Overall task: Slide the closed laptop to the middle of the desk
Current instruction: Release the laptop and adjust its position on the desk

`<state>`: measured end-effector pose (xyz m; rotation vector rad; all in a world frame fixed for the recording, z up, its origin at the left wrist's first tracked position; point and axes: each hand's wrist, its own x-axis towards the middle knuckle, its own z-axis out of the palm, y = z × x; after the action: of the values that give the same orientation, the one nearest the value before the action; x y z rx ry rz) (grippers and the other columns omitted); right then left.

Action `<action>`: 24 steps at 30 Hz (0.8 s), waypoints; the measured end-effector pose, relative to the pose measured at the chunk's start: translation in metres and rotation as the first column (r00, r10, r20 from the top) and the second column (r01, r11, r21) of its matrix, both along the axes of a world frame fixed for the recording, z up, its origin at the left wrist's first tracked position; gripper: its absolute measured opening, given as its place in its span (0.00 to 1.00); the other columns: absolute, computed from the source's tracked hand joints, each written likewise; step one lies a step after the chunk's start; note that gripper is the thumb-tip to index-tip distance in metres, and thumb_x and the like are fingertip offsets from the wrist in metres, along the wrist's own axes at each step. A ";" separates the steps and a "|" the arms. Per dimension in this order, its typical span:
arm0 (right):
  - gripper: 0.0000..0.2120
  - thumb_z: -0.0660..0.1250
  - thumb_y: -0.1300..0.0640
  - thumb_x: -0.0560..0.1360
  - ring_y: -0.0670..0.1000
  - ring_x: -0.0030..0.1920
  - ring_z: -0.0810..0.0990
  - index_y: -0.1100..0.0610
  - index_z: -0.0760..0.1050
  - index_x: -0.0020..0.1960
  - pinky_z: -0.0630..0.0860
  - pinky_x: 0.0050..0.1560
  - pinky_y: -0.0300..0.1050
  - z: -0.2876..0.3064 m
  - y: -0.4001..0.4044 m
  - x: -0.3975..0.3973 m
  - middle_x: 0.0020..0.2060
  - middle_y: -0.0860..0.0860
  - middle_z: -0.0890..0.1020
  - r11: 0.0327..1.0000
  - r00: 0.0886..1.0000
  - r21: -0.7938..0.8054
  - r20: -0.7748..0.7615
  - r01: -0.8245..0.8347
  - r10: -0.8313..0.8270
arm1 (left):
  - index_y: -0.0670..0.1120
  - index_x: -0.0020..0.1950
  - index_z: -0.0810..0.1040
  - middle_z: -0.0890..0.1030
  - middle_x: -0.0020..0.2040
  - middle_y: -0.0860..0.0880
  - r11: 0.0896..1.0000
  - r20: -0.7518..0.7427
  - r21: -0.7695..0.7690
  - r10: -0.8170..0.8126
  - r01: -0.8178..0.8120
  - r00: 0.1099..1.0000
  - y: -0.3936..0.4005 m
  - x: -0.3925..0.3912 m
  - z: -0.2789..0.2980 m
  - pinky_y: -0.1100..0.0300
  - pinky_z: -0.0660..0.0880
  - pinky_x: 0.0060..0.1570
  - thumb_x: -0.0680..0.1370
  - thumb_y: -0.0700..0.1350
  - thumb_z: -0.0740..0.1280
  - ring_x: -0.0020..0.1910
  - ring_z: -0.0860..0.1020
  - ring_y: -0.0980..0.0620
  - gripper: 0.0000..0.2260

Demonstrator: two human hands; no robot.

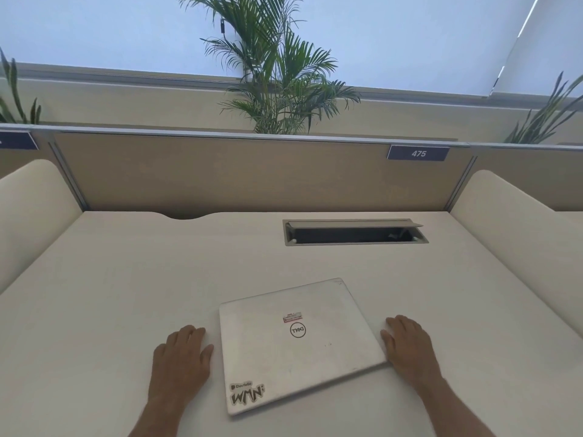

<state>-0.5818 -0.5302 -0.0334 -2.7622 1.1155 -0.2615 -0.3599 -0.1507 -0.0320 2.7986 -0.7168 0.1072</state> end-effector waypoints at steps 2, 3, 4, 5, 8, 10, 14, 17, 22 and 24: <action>0.24 0.59 0.47 0.82 0.58 0.76 0.65 0.56 0.68 0.75 0.60 0.75 0.54 -0.004 0.000 -0.008 0.75 0.58 0.68 0.998 0.994 0.046 -0.101 0.048 -0.043 | 0.44 0.65 0.80 0.80 0.66 0.41 1.000 -0.077 0.007 0.018 -0.018 0.997 0.005 -0.005 0.003 0.39 0.72 0.62 0.76 0.68 0.36 0.65 0.78 0.40 0.43; 0.27 0.54 0.43 0.82 0.55 0.79 0.57 0.53 0.61 0.78 0.52 0.78 0.52 -0.006 0.000 -0.012 0.79 0.56 0.61 0.995 0.989 0.077 -0.137 0.064 -0.053 | 0.47 0.72 0.74 0.74 0.74 0.43 0.999 -0.110 0.035 0.039 -0.036 0.993 0.006 -0.006 0.001 0.40 0.65 0.70 0.70 0.70 0.25 0.73 0.71 0.43 0.52; 0.29 0.51 0.41 0.82 0.54 0.81 0.52 0.51 0.56 0.80 0.48 0.79 0.52 -0.009 -0.001 -0.014 0.80 0.54 0.56 0.993 0.989 0.098 -0.142 0.065 -0.051 | 0.50 0.77 0.67 0.66 0.79 0.46 0.996 -0.153 0.067 0.068 -0.058 0.986 0.007 -0.005 -0.001 0.42 0.57 0.74 0.64 0.70 0.18 0.78 0.63 0.47 0.57; 0.30 0.49 0.40 0.82 0.53 0.81 0.49 0.51 0.53 0.81 0.46 0.79 0.53 -0.011 -0.001 -0.015 0.81 0.54 0.54 0.992 0.989 0.108 -0.139 0.060 -0.045 | 0.53 0.80 0.59 0.58 0.82 0.48 0.992 -0.182 0.098 0.093 -0.076 0.979 0.006 -0.004 -0.002 0.44 0.52 0.77 0.59 0.69 0.15 0.81 0.56 0.49 0.59; 0.32 0.47 0.39 0.82 0.53 0.81 0.46 0.51 0.47 0.81 0.43 0.80 0.55 -0.010 0.001 -0.015 0.81 0.54 0.50 0.995 0.986 0.087 -0.165 0.052 -0.037 | 0.54 0.82 0.49 0.48 0.83 0.49 0.979 -0.173 0.185 0.117 -0.084 0.978 0.005 -0.006 -0.005 0.44 0.46 0.78 0.56 0.67 0.11 0.82 0.47 0.51 0.59; 0.32 0.46 0.39 0.82 0.53 0.81 0.44 0.52 0.44 0.81 0.43 0.80 0.56 -0.009 0.001 -0.015 0.82 0.54 0.48 0.996 0.979 0.063 -0.199 0.059 -0.045 | 0.54 0.82 0.47 0.47 0.83 0.49 0.974 -0.159 0.205 0.126 -0.092 0.979 0.006 -0.004 -0.008 0.43 0.45 0.78 0.56 0.67 0.11 0.82 0.45 0.51 0.58; 0.33 0.45 0.38 0.82 0.54 0.81 0.43 0.52 0.43 0.81 0.42 0.80 0.57 -0.008 0.002 -0.014 0.82 0.54 0.46 0.997 0.975 0.060 -0.220 0.055 -0.041 | 0.53 0.82 0.46 0.47 0.83 0.49 0.979 -0.162 0.185 0.119 -0.089 0.980 0.008 -0.003 -0.013 0.43 0.44 0.78 0.58 0.69 0.13 0.82 0.45 0.51 0.56; 0.33 0.45 0.38 0.82 0.53 0.81 0.43 0.51 0.42 0.81 0.42 0.80 0.57 -0.010 -0.001 -0.014 0.82 0.54 0.46 0.995 0.975 0.078 -0.220 0.058 -0.040 | 0.53 0.82 0.48 0.48 0.83 0.49 0.979 -0.153 0.181 0.123 -0.094 0.981 0.008 -0.003 -0.014 0.43 0.45 0.78 0.59 0.69 0.14 0.82 0.47 0.51 0.55; 0.33 0.45 0.37 0.81 0.53 0.81 0.42 0.50 0.43 0.81 0.41 0.80 0.58 -0.014 -0.005 -0.014 0.82 0.53 0.46 0.993 0.977 0.105 -0.213 0.054 -0.031 | 0.54 0.82 0.48 0.49 0.83 0.50 0.976 -0.136 0.189 0.131 -0.104 0.982 0.007 -0.002 -0.012 0.43 0.45 0.78 0.58 0.69 0.13 0.82 0.47 0.52 0.57; 0.33 0.45 0.37 0.81 0.53 0.81 0.43 0.50 0.43 0.81 0.41 0.79 0.57 -0.015 -0.006 -0.015 0.82 0.53 0.46 0.992 0.977 0.112 -0.211 0.056 -0.031 | 0.54 0.82 0.49 0.50 0.83 0.50 0.978 -0.145 0.180 0.134 -0.107 0.980 0.005 -0.004 -0.009 0.44 0.45 0.78 0.62 0.71 0.19 0.82 0.48 0.52 0.53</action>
<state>-0.5965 -0.5365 -0.0483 -2.7114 1.1976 0.0896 -0.3636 -0.1452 -0.0411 2.9718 -0.5426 -0.1588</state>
